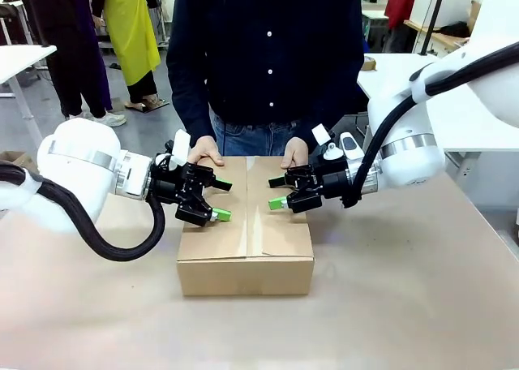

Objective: Pack the gift set into the box.
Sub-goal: Press and hold the closed box until the human finishes sealing it.

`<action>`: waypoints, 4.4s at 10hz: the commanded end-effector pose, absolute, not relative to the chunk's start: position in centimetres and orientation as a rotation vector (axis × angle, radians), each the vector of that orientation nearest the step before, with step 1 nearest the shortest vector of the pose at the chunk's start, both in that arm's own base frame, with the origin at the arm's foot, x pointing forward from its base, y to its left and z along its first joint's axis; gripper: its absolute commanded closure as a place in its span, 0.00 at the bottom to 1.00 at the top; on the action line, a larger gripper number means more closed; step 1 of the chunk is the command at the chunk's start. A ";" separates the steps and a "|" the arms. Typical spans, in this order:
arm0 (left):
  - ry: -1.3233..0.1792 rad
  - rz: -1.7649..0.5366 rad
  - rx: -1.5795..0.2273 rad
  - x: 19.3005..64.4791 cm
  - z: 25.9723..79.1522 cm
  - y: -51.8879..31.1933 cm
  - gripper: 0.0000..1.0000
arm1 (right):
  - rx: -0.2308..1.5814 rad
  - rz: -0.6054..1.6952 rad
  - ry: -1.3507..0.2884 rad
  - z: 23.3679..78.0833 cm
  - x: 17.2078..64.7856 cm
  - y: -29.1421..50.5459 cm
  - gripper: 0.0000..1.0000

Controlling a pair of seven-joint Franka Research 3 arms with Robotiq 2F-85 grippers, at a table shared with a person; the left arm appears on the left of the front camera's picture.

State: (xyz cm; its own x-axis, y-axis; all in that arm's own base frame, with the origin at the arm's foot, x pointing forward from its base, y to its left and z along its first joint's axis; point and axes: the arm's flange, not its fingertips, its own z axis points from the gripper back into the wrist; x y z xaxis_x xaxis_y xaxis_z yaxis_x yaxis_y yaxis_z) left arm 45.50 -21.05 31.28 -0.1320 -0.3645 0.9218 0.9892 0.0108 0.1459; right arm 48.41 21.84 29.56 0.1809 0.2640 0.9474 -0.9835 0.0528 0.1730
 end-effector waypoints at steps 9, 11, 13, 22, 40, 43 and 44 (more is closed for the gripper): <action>-0.958 -1.333 -0.882 45.9 30.8 -20.7 0.00 | 1.015 1.330 -0.887 29.3 49.3 22.8 0.00; -0.958 -1.333 -0.882 45.9 30.8 -20.7 0.00 | 1.015 1.330 -0.887 29.3 49.3 22.8 0.00; -0.958 -1.333 -0.882 45.9 30.8 -20.7 0.00 | 1.015 1.330 -0.887 29.3 49.3 22.8 0.00; -0.958 -1.333 -0.882 45.9 30.8 -20.7 0.00 | 1.015 1.330 -0.887 29.3 49.3 22.8 0.00; -0.958 -1.333 -0.882 45.9 30.8 -20.7 0.00 | 1.015 1.330 -0.887 29.3 49.3 22.8 0.00; -0.958 -1.333 -0.882 45.9 30.8 -20.7 0.00 | 1.015 1.330 -0.887 29.3 49.3 22.8 0.00; -0.958 -1.333 -0.882 45.9 30.8 -20.7 0.00 | 1.015 1.330 -0.887 29.3 49.3 22.8 0.00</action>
